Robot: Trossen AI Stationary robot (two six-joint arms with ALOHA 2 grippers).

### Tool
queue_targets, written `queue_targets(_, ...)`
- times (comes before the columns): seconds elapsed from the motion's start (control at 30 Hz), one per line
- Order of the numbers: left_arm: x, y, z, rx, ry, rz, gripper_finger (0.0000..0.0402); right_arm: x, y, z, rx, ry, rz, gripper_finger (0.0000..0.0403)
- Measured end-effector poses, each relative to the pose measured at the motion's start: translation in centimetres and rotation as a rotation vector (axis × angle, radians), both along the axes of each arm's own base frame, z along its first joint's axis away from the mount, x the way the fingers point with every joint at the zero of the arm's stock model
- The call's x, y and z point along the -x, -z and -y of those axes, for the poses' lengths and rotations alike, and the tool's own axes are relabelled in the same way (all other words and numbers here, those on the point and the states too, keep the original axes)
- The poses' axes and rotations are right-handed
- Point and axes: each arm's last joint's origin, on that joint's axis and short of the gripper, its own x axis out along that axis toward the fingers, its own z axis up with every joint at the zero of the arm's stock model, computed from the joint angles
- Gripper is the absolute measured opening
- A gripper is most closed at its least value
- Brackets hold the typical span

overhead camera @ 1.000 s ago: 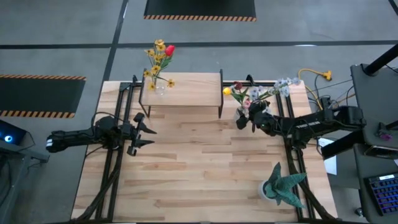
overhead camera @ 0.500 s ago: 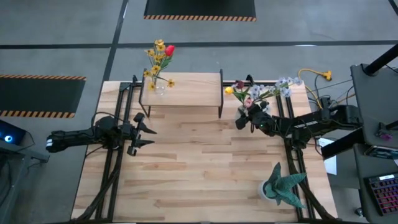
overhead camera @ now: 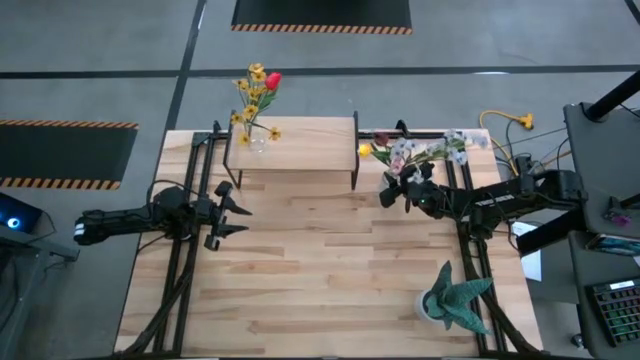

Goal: Pick and place flowers into a vace then onto a shelf
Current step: Put the flower vase on the shelf

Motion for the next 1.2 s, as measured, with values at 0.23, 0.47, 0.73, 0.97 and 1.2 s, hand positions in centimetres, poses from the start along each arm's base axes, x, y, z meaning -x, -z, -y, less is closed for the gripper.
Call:
queue_targets(0.23, 0.0, 0.0, 0.0, 0.0, 0.0, 0.0, 0.0161, 0.0, 0.0, 0.0, -0.009, 0.006, 0.011, 0.0115)
queue_targets(0.47, 0.0, 0.0, 0.0, 0.0, 0.0, -0.001, 0.0161, 0.0, 0.0, 0.0, -0.012, 0.008, 0.017, 0.0114)
queue_targets(0.73, 0.0, 0.2, 0.0, 0.002, 0.0, -0.02, 0.0161, -0.2, -1.2, -0.1, -0.032, -0.065, 0.084, 0.0114)
queue_targets(0.97, 0.0, 0.2, -0.1, 0.018, -0.017, -0.025, 0.0161, -0.5, -4.3, -0.8, -0.085, -0.206, 0.127, 0.0114)
queue_targets(1.2, 0.0, 0.2, -0.1, 0.022, -0.028, -0.026, 0.0161, -1.6, -7.3, -3.6, -0.126, -0.427, 0.178, 0.0113)
